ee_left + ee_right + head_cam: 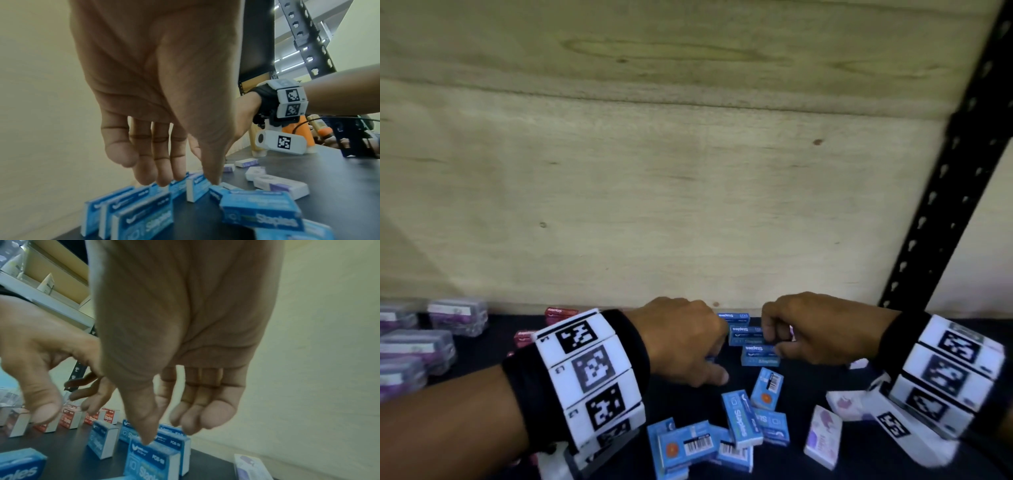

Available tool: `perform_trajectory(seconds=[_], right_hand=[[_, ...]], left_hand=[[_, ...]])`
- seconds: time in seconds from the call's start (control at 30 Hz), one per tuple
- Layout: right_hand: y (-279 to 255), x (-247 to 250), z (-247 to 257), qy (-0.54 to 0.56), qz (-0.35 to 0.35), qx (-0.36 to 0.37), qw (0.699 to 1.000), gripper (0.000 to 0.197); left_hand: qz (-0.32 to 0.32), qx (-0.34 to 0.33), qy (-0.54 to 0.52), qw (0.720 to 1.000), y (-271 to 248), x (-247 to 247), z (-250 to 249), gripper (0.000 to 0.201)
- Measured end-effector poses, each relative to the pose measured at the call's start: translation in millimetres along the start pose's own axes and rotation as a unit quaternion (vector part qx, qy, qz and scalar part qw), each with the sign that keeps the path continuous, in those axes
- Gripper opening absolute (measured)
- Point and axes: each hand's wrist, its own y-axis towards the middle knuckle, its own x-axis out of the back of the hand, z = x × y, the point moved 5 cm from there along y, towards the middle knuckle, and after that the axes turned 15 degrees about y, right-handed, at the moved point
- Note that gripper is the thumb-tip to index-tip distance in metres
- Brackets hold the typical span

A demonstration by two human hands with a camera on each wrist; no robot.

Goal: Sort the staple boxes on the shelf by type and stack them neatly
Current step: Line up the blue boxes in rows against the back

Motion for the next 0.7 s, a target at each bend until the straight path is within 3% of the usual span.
perform_trajectory(seconds=[0.13, 0.23, 0.47, 0.7], right_hand=[[-12.7, -12.8, 9.0, 0.011, 0.072, 0.031, 0.997, 0.028], [-17.7, -27.2, 12.0, -0.002, 0.105, 0.029, 0.994, 0.040], [-25.4, -32.1, 5.7, -0.040, 0.078, -0.002, 0.996, 0.038], [-32.3, -30.6, 0.2, -0.004, 0.057, -0.034, 0.998, 0.033]], left_hand=[[0.028, -0.029, -0.013, 0.999, -4.6, -5.4, -20.4, 0.065], [0.050, -0.055, -0.021, 0.997, -6.6, -9.7, -32.5, 0.072], [0.054, -0.066, -0.075, 0.994, -13.1, -7.5, -38.0, 0.064], [0.042, -0.096, -0.124, 0.987, -13.1, -10.1, -37.8, 0.062]])
